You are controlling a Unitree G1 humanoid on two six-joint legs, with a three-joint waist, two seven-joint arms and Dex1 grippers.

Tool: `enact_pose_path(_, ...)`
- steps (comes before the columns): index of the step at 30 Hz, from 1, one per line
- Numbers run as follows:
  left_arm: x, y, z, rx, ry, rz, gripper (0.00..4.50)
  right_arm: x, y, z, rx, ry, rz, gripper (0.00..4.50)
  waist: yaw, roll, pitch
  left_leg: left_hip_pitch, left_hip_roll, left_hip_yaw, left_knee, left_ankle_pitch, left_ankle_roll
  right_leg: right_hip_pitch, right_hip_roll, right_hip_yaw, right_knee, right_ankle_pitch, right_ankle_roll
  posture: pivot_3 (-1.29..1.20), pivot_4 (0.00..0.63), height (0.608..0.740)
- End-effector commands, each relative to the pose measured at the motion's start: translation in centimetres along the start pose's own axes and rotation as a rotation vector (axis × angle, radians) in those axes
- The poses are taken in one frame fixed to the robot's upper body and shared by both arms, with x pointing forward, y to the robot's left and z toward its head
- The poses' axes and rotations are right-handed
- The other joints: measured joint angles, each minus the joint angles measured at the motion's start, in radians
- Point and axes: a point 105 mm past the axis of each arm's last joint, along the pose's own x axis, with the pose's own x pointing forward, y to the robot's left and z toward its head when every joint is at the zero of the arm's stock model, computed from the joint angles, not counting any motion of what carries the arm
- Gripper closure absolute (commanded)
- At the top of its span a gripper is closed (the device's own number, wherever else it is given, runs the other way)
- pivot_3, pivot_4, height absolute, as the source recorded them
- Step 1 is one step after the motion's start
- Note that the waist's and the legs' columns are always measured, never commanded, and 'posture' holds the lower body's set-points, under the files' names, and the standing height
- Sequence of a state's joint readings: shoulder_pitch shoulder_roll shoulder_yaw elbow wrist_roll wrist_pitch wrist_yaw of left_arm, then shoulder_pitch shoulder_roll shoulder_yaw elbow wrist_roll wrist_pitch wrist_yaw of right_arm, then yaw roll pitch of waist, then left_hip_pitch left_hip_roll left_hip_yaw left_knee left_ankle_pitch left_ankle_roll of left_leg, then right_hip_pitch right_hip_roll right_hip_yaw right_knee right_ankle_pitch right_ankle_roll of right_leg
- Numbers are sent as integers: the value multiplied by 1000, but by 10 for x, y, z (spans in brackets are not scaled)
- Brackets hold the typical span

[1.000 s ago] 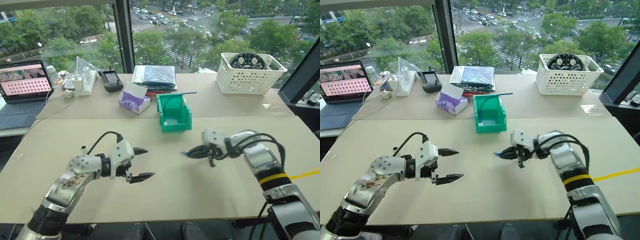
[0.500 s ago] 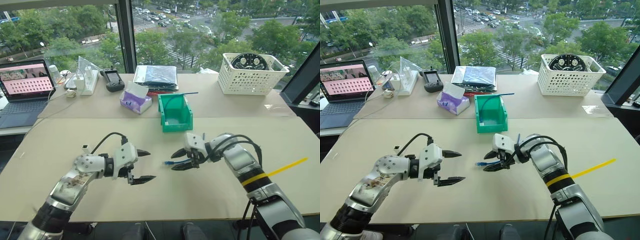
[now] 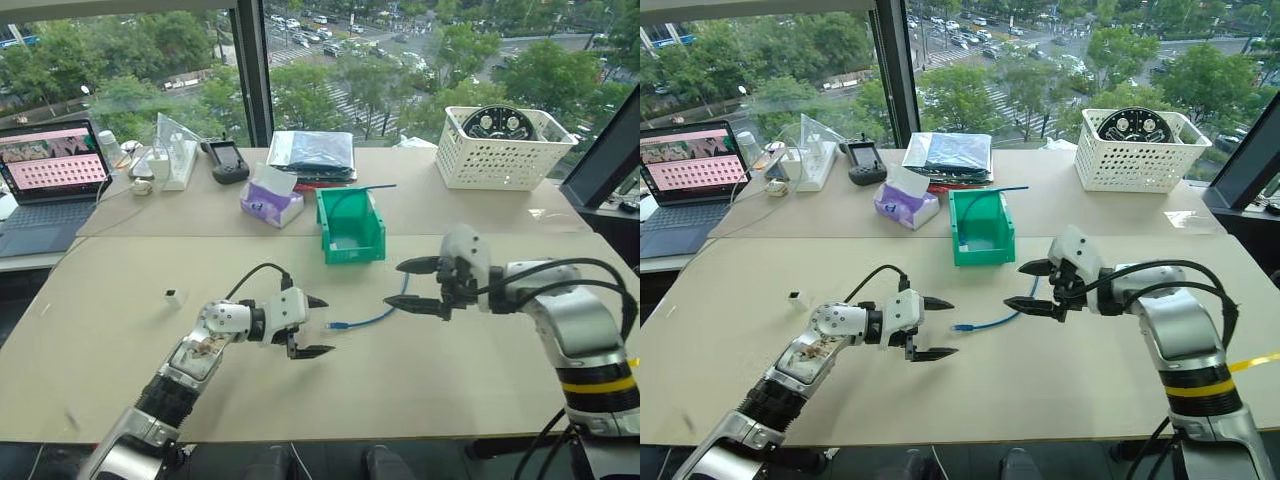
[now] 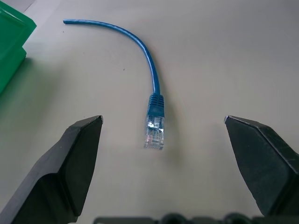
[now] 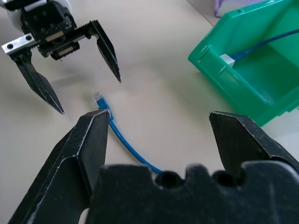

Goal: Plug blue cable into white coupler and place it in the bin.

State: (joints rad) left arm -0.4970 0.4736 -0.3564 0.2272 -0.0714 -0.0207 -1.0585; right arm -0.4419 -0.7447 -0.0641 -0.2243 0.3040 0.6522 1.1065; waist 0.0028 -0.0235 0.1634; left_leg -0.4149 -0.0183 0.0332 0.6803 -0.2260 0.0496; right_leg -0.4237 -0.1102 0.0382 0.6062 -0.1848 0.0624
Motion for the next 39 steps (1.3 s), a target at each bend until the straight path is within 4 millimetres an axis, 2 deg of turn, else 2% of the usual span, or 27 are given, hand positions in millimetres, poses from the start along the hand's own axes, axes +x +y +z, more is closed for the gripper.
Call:
enact_pose_path(1,6,5,-8,1,33,-24,258,-40,-6,-6,51,14,-105,541,13,0,0,0,0,0,0,0,0,0,0,0,0,0,0,0,150,740)
enact_pose_path(3,9,5,-10,-16,37,-44,734,-55,-2,-14,78,48,-118,534,16,0,0,-1,-1,-1,1,0,0,1,-1,-1,-1,-1,1,0,150,740)
enact_pose_path(5,10,5,-11,-27,31,-51,1510,-65,3,-16,96,64,-118,534,11,0,0,-1,0,1,1,-1,1,2,-2,0,-3,-1,2,0,150,740)
enact_pose_path(9,15,9,-8,-37,7,-44,3001,-72,15,-22,128,93,-95,534,6,0,0,0,1,1,1,0,1,2,-1,0,-3,-1,2,0,150,740)
enact_pose_path(10,16,10,-8,-39,5,-43,3234,-72,19,-24,133,107,-85,534,6,0,0,0,1,1,2,0,1,3,0,0,-3,-1,3,0,150,740)
enact_pose_path(11,17,11,-8,-40,7,-40,3721,-71,22,-26,143,114,-77,534,8,0,0,0,1,1,2,0,1,2,0,0,-3,-3,5,0,150,740)
enact_pose_path(13,17,13,-10,-34,31,-33,4361,-70,31,-30,189,128,-53,534,7,0,0,0,1,1,2,0,1,2,0,0,-3,-4,8,0,150,740)
enact_pose_path(15,18,21,1,-29,10,5,4419,-66,46,-31,362,51,-6,534,9,-1,0,0,1,1,3,0,1,3,0,0,-3,-4,8,0,150,740)
enact_pose_path(17,20,27,22,-58,-64,42,4419,-62,58,-21,563,-138,45,534,9,-2,1,-1,1,0,3,0,1,3,0,0,-3,-1,4,0,150,740)
enact_pose_path(21,27,32,68,-162,-221,85,4419,-60,76,-41,814,-140,41,534,13,-2,1,-5,0,-3,3,0,1,1,-1,0,-3,0,4,0,150,740)
enact_pose_path(23,29,28,88,-192,-276,67,4419,-56,67,-38,921,-239,0,534,11,-2,1,-7,0,-3,4,0,2,0,-2,-1,-5,1,5,0,150,740)
enact_pose_path(25,31,23,103,-197,-298,42,4419,-51,46,-34,1021,-361,-87,534,3,-2,1,-7,0,-4,4,0,2,0,-2,-1,-6,2,5,0,150,740)
enact_pose_path(31,40,20,115,-196,-265,48,4419,-43,28,-10,1177,-509,-134,534,-4,-2,1,-6,1,-4,3,0,3,1,1,0,-8,2,4,0,150,740)
enact_pose_path(36,47,18,117,-226,-273,62,4419,-23,30,11,1234,-523,-127,534,-14,-2,1,-8,0,-3,3,0,3,1,1,0,-10,2,5,0,150,740)
enact_pose_path(39,48,18,119,-237,-279,63,4419,-16,31,13,1269,-516,-142,534,-15,-2,1,-8,0,-3,3,0,3,1,1,1,-10,3,5,0,150,740)
